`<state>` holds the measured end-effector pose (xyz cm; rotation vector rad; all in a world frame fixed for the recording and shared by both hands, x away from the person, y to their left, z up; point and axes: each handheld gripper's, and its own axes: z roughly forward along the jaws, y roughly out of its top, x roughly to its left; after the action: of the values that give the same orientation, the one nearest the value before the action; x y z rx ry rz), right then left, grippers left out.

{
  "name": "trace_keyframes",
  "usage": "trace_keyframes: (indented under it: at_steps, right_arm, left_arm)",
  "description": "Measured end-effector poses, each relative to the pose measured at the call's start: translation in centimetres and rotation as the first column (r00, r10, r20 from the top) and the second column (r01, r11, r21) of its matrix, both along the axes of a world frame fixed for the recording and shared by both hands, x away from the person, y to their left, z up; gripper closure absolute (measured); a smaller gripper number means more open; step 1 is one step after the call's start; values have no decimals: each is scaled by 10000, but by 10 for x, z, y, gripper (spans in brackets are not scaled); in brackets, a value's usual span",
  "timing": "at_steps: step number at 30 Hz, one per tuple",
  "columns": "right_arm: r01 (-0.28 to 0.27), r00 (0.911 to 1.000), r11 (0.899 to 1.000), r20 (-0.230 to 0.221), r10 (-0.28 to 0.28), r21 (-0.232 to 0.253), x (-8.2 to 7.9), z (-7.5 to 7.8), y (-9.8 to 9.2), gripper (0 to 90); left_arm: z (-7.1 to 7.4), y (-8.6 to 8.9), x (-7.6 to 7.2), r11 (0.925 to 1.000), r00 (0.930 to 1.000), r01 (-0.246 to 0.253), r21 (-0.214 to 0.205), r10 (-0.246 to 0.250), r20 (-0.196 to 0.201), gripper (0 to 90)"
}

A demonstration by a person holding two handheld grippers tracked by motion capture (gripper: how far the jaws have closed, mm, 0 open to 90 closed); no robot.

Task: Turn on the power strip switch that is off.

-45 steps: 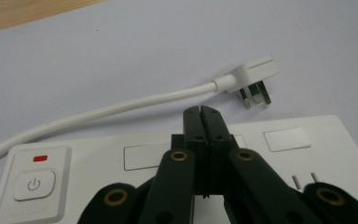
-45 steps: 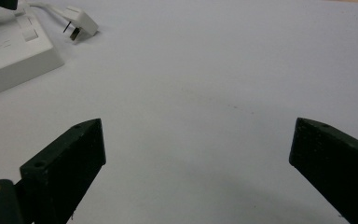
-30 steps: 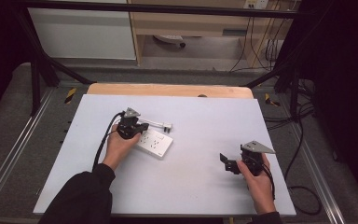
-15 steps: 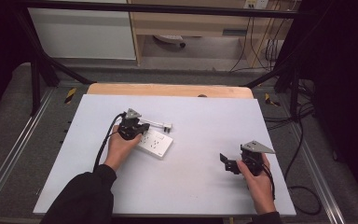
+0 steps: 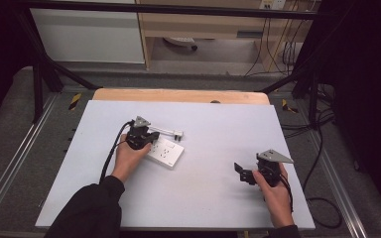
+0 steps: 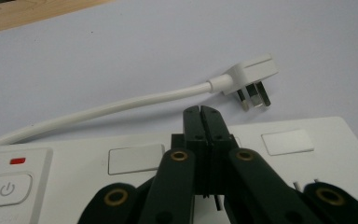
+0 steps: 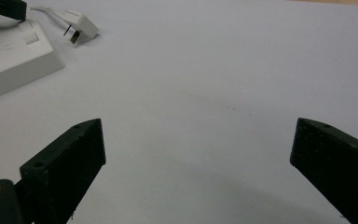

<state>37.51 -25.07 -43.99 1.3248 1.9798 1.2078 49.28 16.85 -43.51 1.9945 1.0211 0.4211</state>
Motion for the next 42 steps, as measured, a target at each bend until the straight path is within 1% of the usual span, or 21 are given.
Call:
trace_keyframes:
  at_steps: [5, 24, 30, 31, 32, 42]
  right_arm:
    - [16, 10000, 10000, 9, -16, 24, 0, 0, 0, 37]
    - [2, 10000, 10000, 4, -2, -1, 0, 0, 0, 36]
    - [0, 10000, 10000, -2, 0, -11, 0, 0, 0, 36]
    - [-11, 10000, 10000, 5, 11, -13, 0, 0, 0, 36]
    - [-11, 10000, 10000, 1, 11, -13, 0, 0, 0, 36]
    - [-33, 10000, 10000, -32, 33, 18, 0, 0, 0, 35]
  left_arm:
    - [-1, -3, -1, 10000, 9999, 67, -20, -67, 78, 900]
    - [-4, -1, -2, 9997, 9997, 185, -141, -182, 181, 900]
    - [-4, -1, -2, 9997, 9995, 212, -145, -208, 233, 900]
    - [-4, -1, -2, 9997, 9994, 217, -94, -214, 272, 900]
    - [-4, -1, -2, 9996, 9995, 218, -165, -214, 248, 900]
    - [-5, 0, -2, 9995, 9997, 200, -258, -195, 176, 900]
